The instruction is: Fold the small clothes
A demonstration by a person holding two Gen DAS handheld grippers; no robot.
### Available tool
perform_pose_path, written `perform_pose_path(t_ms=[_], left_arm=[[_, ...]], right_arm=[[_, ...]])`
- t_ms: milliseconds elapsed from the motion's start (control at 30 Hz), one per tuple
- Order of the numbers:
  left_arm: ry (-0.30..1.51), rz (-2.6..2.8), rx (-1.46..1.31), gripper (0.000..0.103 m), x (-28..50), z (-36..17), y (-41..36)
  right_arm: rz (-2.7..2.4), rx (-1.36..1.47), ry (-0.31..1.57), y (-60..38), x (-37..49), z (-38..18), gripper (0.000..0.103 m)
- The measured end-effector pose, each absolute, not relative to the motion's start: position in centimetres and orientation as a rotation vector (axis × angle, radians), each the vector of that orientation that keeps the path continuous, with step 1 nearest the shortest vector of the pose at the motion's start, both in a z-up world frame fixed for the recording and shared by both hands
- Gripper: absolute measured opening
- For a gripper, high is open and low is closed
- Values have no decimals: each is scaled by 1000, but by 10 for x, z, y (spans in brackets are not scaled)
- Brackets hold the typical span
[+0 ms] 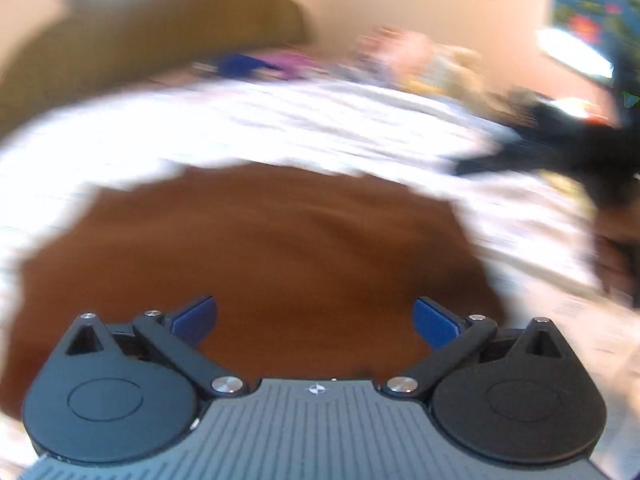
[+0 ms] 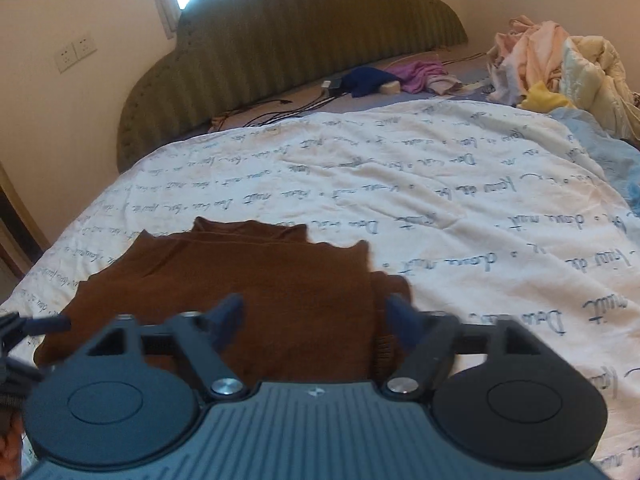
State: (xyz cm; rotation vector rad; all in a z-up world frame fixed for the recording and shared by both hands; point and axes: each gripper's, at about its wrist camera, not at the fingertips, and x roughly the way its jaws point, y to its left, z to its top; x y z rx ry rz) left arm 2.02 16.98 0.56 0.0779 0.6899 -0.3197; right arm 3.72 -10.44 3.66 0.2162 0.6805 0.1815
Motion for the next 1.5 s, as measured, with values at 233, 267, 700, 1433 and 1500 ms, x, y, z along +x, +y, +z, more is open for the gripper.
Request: perform_pose_path(t_ms=[233,267,700,1433,1500], left_arm=[[771,-44,71,103,85,-34,236],[776,-42,78,103,84,-43,237],[726,-36,186,103,22,-47,214],[691,-23,76,103,-11,-53,228],[689,-23,77,103,-12,-53,228]], right_arm=[[66,155,774,-39,58,-21,99],[49,114,788,-33,56,-28,99],[-45,-72,749,9,-14,-46,103],[-126,175,699,-14,-83,11,103],[-149,173,730,-12,-59,-12,103]])
